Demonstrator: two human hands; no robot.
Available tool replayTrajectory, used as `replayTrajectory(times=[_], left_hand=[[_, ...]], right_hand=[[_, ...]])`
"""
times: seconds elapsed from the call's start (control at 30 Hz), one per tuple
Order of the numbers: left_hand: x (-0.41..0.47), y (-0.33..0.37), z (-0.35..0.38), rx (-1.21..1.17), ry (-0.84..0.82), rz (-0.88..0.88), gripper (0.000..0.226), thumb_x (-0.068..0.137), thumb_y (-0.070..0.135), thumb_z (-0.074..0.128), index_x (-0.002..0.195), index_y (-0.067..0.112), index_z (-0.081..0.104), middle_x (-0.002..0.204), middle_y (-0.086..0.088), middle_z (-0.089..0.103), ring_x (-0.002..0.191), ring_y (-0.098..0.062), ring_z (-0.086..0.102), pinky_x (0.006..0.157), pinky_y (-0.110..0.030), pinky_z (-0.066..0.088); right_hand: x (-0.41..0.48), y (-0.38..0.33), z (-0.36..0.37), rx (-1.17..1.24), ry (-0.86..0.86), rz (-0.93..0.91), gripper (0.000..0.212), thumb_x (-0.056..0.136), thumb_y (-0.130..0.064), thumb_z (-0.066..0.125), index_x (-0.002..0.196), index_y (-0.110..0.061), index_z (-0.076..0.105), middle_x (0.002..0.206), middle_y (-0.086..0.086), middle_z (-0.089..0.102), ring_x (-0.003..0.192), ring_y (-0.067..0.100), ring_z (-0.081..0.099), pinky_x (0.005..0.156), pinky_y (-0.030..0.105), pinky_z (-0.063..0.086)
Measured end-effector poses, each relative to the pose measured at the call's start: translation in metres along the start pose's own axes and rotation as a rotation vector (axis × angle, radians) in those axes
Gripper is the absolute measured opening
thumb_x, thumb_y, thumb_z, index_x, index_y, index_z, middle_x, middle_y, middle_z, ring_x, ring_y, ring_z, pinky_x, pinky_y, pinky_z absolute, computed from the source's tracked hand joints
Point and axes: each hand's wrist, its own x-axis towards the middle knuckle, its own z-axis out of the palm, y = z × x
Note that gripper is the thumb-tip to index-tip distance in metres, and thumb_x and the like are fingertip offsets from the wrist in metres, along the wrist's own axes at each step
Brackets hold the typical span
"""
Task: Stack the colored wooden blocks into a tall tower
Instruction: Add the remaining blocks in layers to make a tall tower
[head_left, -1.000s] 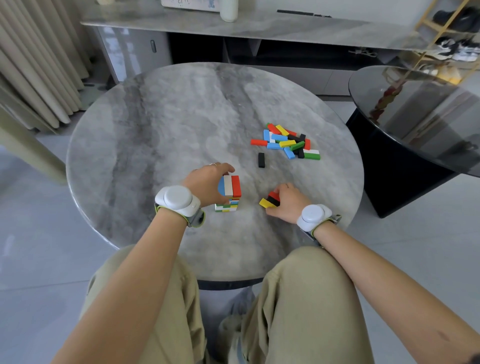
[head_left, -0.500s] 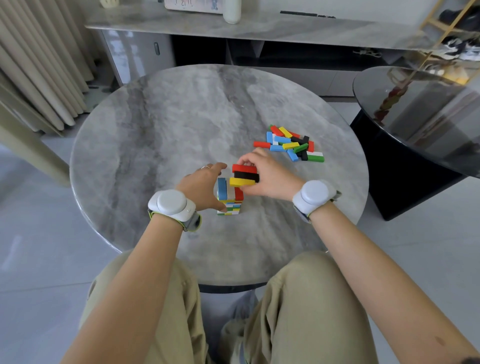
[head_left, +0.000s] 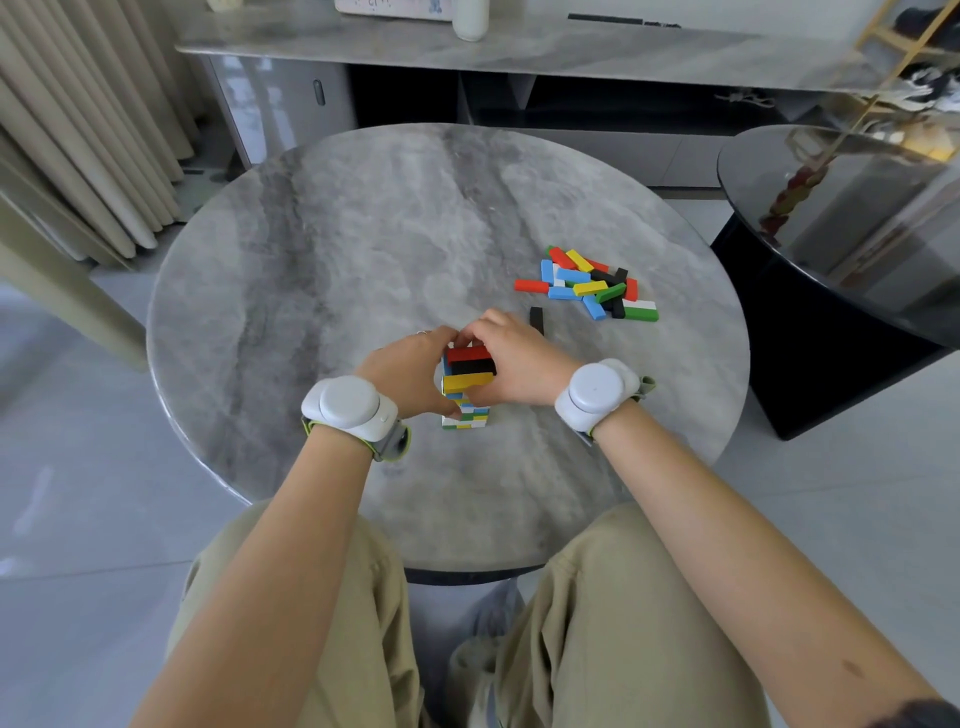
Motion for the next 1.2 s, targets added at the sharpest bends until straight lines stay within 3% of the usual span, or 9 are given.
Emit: replayTrajectory(times=[0.33,0.43,0.53,0.63,0.7,0.77,0.83,1.0,1.2], left_hand=[[-0.004,0.006,-0.003,-0.038,-0.021,-0.039,0.101,0.066,0.032,0.082,0.145,0.021,0.021,0.138,-0.003,0.047,0.124,-0.022,0.048,0.1,-0.039,0.044],[-0.012,0.01,-0.007,-0.225,-0.072,-0.114,0.103,0.076,0.026,0.075,0.149,0.011,0.004,0.151,-0.007,0.026,0.138,-0.023,0.03,0.11,-0.032,0.03],[-0.012,0.021,-0.008,-0.585,0.035,-0.258,0.052,0.094,0.012,0.047,0.14,0.015,0.022,0.135,-0.001,0.042,0.127,-0.025,0.036,0.097,-0.025,0.035],[-0.013,0.035,-0.005,-1.133,0.133,-0.53,0.048,0.098,0.017,0.038,0.144,0.005,0.028,0.151,-0.014,0.03,0.139,-0.026,0.029,0.111,-0.033,0.025],[-0.015,0.044,-0.001,-1.383,0.106,-0.585,0.047,0.1,0.024,0.036,0.141,0.0,0.032,0.143,-0.021,0.041,0.132,-0.018,0.044,0.114,-0.033,0.021],[-0.012,0.05,0.004,-1.435,0.097,-0.598,0.035,0.102,0.026,0.032,0.121,0.002,0.05,0.082,-0.023,0.069,0.071,-0.003,0.071,0.112,-0.035,0.027],[-0.009,0.053,0.005,-1.387,0.11,-0.647,0.034,0.102,0.029,0.031,0.082,0.01,0.05,0.037,-0.003,0.058,0.035,-0.009,0.058,0.099,-0.039,0.042],[-0.006,0.053,0.006,-1.385,0.1,-0.636,0.039,0.102,0.035,0.029,0.085,0.006,0.05,0.072,-0.012,0.055,0.063,-0.024,0.055,0.08,-0.039,0.044],[-0.004,0.052,0.005,-1.43,0.08,-0.643,0.036,0.102,0.035,0.029,0.108,0.005,0.047,0.077,-0.014,0.056,0.066,-0.025,0.056,0.078,-0.041,0.046]], right_hand=[[-0.008,0.004,0.001,0.121,0.005,0.039,0.076,0.071,-0.03,0.076,0.136,-0.018,0.037,0.131,0.006,0.037,0.125,0.021,0.037,0.105,0.033,0.033],[-0.016,0.003,-0.003,0.668,0.103,0.188,0.063,0.087,-0.017,0.058,0.143,-0.016,0.03,0.144,0.004,0.031,0.136,0.014,0.028,0.106,0.021,0.022],[-0.018,-0.008,0.0,1.279,0.194,0.375,0.053,0.098,-0.023,0.036,0.148,-0.017,0.02,0.156,-0.002,0.018,0.144,0.011,0.015,0.116,0.028,0.013],[-0.018,-0.02,0.005,1.547,0.171,0.461,0.047,0.1,-0.029,0.026,0.146,-0.02,0.021,0.151,-0.007,0.025,0.137,0.008,0.028,0.107,0.021,0.026],[-0.018,-0.023,0.007,1.581,0.087,0.494,0.031,0.1,-0.035,0.021,0.127,-0.025,0.033,0.123,-0.006,0.051,0.102,0.006,0.056,0.08,0.017,0.045],[-0.02,-0.026,0.006,1.572,0.026,0.522,0.036,0.1,-0.04,0.018,0.105,-0.015,0.045,0.08,-0.002,0.064,0.073,0.01,0.059,0.061,0.023,0.046],[-0.023,-0.025,0.006,1.567,-0.015,0.512,0.046,0.1,-0.041,0.016,0.087,-0.014,0.052,0.07,0.003,0.061,0.072,0.014,0.057,0.062,0.026,0.043],[-0.024,-0.028,0.005,1.572,-0.045,0.518,0.045,0.1,-0.041,0.015,0.088,-0.018,0.052,0.083,0.004,0.056,0.075,0.012,0.057,0.063,0.026,0.042],[-0.024,-0.028,0.003,1.549,-0.068,0.525,0.056,0.1,-0.041,0.015,0.143,-0.009,0.03,0.111,0.007,0.058,0.095,0.016,0.059,0.061,0.024,0.041]])
